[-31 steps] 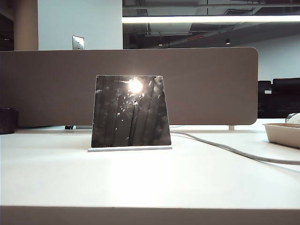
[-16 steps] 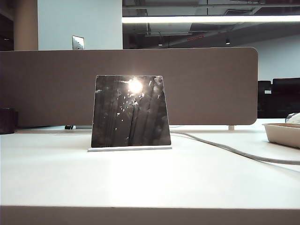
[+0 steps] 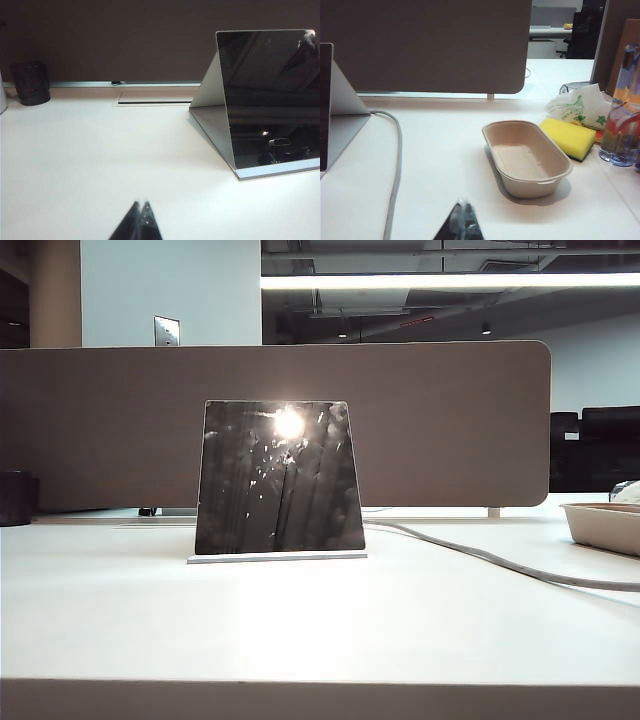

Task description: Push the base of the mirror on the table to move it forward for a short distance.

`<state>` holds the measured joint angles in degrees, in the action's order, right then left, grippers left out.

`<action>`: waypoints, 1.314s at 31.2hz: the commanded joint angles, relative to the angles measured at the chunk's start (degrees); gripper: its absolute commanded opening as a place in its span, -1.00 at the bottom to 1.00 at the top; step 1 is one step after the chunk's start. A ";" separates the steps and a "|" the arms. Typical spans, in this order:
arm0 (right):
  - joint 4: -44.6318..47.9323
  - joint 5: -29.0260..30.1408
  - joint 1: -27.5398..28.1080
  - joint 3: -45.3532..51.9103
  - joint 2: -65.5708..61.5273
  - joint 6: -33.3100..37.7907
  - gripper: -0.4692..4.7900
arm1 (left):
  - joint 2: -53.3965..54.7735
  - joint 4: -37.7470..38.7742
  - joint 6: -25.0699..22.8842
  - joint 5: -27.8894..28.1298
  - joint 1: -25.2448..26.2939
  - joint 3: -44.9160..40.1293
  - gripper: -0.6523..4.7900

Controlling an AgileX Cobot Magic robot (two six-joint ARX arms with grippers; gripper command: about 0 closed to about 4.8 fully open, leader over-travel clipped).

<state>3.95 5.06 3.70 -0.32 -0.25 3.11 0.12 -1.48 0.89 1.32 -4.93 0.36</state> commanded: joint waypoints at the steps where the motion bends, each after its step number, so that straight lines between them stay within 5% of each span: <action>1: 0.83 -0.04 0.04 -0.26 0.00 -0.15 -0.84 | 0.02 -0.74 -0.28 -0.07 0.09 0.04 -0.76; 10: 0.79 -0.04 0.04 -0.26 0.02 -0.15 -0.84 | 0.02 -0.77 -0.61 -0.09 1.51 0.04 -0.76; 15: 0.79 -0.02 0.04 -0.26 0.00 -0.15 -0.84 | 0.02 -0.74 3.30 -0.09 5.18 0.04 -0.76; 41: 0.79 -0.02 0.07 -0.26 0.02 -0.15 -0.84 | 0.02 -0.31 4.00 -0.72 5.05 0.07 -0.76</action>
<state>3.97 5.04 3.73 -0.32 -0.25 3.11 0.12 -1.43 4.75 0.97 0.10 0.36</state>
